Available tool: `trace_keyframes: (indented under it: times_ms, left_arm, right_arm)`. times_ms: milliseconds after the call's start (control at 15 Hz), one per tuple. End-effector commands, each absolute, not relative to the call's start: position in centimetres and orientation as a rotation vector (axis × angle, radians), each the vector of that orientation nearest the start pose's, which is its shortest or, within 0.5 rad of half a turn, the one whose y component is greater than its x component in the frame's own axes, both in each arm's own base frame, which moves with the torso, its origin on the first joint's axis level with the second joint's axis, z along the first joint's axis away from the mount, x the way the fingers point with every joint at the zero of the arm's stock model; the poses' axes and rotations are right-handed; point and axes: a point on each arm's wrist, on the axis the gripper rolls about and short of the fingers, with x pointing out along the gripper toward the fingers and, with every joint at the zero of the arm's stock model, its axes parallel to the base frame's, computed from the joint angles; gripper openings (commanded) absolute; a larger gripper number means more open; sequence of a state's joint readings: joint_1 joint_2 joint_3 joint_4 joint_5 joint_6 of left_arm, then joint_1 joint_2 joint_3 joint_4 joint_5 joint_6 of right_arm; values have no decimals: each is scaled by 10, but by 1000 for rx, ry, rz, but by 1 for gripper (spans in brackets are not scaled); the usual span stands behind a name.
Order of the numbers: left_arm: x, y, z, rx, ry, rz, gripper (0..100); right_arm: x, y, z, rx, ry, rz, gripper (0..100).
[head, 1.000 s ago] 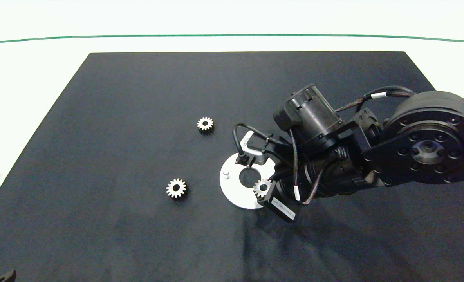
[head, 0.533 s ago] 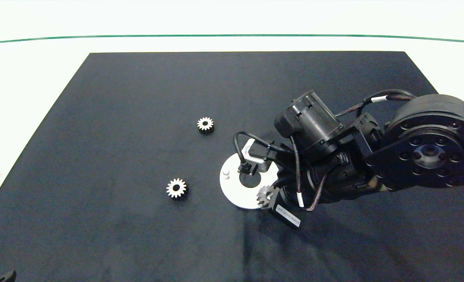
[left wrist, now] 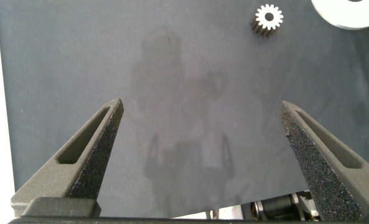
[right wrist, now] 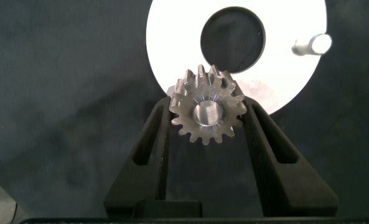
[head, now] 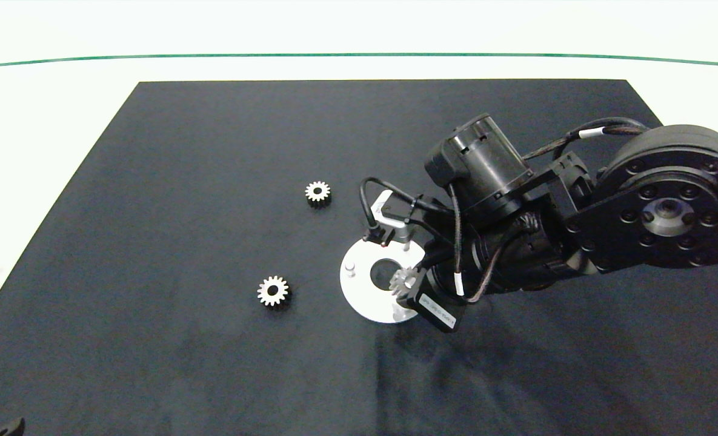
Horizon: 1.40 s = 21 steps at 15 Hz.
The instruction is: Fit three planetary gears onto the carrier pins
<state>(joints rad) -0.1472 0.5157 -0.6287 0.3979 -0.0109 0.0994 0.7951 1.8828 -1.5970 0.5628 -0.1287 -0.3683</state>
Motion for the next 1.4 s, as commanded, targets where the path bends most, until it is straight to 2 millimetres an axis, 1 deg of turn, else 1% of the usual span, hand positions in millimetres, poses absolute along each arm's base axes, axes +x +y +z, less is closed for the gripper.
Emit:
trace_keyframes:
  times_ms: [67, 200, 400, 600, 733, 1067, 1400]
  left_arm:
    - [3, -1, 214, 119, 280, -171, 100]
    - [2, 0, 213, 117, 277, -171, 100]
    - [1, 0, 211, 117, 280, -171, 100]
    - [1, 0, 210, 117, 282, -171, 100]
    - [1, 0, 210, 117, 282, -171, 100]
    - [1, 0, 210, 117, 282, -171, 100]
    - [1, 0, 211, 117, 280, -171, 100]
  right_arm:
    - [246, 249, 226, -738, 677, 773, 22]
    - [244, 247, 220, -752, 703, 776, 22]
    - [244, 245, 220, -755, 712, 773, 22]
    - [246, 247, 222, -750, 700, 771, 22]
    - [249, 250, 219, -752, 701, 768, 22]
    - [249, 253, 214, -765, 716, 769, 22]
    - [247, 250, 217, -767, 717, 767, 22]
